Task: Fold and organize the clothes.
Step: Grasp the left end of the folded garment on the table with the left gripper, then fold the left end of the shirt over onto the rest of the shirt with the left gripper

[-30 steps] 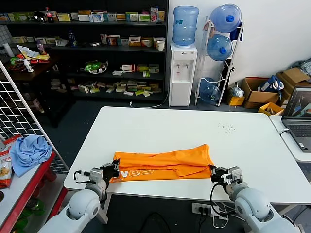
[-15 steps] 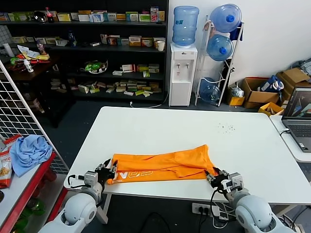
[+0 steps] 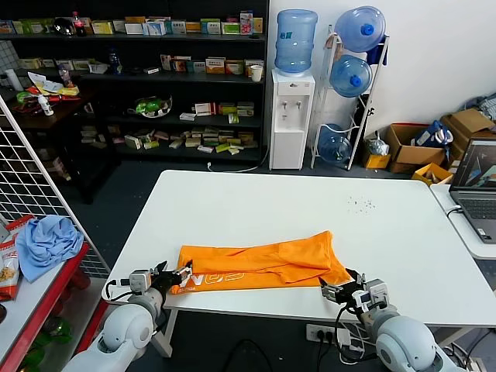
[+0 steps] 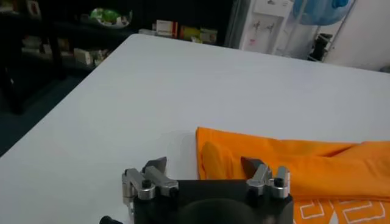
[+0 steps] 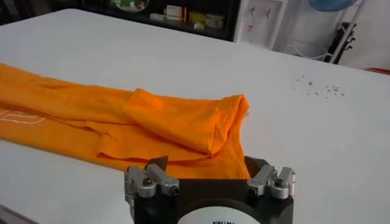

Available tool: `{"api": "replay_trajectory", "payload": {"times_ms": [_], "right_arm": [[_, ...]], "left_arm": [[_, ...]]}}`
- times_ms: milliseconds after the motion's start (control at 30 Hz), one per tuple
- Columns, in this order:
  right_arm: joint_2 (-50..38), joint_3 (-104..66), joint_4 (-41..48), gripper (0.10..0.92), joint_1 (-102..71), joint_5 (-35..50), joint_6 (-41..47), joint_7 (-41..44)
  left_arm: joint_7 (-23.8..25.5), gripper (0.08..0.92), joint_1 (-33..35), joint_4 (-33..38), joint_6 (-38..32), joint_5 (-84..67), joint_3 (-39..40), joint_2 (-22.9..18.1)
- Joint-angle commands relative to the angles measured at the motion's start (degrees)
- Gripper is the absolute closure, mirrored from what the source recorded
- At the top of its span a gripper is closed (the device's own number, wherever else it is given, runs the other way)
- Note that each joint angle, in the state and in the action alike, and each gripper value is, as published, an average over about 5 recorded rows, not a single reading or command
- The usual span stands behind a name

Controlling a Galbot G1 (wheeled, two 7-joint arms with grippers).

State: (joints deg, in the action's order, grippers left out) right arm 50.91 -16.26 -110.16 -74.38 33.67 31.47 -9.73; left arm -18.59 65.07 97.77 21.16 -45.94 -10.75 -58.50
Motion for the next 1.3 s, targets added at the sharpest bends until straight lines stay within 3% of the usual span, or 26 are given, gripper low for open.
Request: {"api": "replay_trajectory", "payload": {"times_ms": [33,167,600,833,933,1167,1300], "right_arm": [[-0.07,-0.15,-0.68,0.203,-0.45,0.15,0.00,-0.19],[-0.12,-0.19,-1.21,0.203,-0.66,0.32,0.14,-0.28],[0.13,0.08,-1.72,0.203,-0.38,0.57,0.28,-0.77],[1.44,0.36,-0.81,0.203,0.22,-0.89,-0.73,-0.84],[1.93,0.34,-0.63,0.203,0.43,-1.68,-1.80,-0.97],[3.39,0.26,-0.39,0.203,1.31,-3.77,-4.68,-1.90],[3.79,0.15,-0.62,0.203,1.20,-3.76,-5.12,-2.09]], "left_arm": [[-0.60,0.180,-0.07,-1.64,1.45,-4.75,-0.12,-1.27],[-0.39,0.250,0.20,-1.73,1.85,-4.08,0.15,-1.38],[1.57,0.631,-0.56,-0.06,1.02,-1.04,0.96,-1.13],[2.11,0.828,-2.87,-1.44,0.90,0.97,-0.36,2.24],[1.34,0.869,-4.19,-3.01,2.04,1.91,-1.45,4.96],[0.70,0.870,-7.00,-8.17,3.52,2.06,-4.13,13.02],[1.45,0.870,-8.08,-10.88,3.40,1.00,-5.72,15.36]]}}
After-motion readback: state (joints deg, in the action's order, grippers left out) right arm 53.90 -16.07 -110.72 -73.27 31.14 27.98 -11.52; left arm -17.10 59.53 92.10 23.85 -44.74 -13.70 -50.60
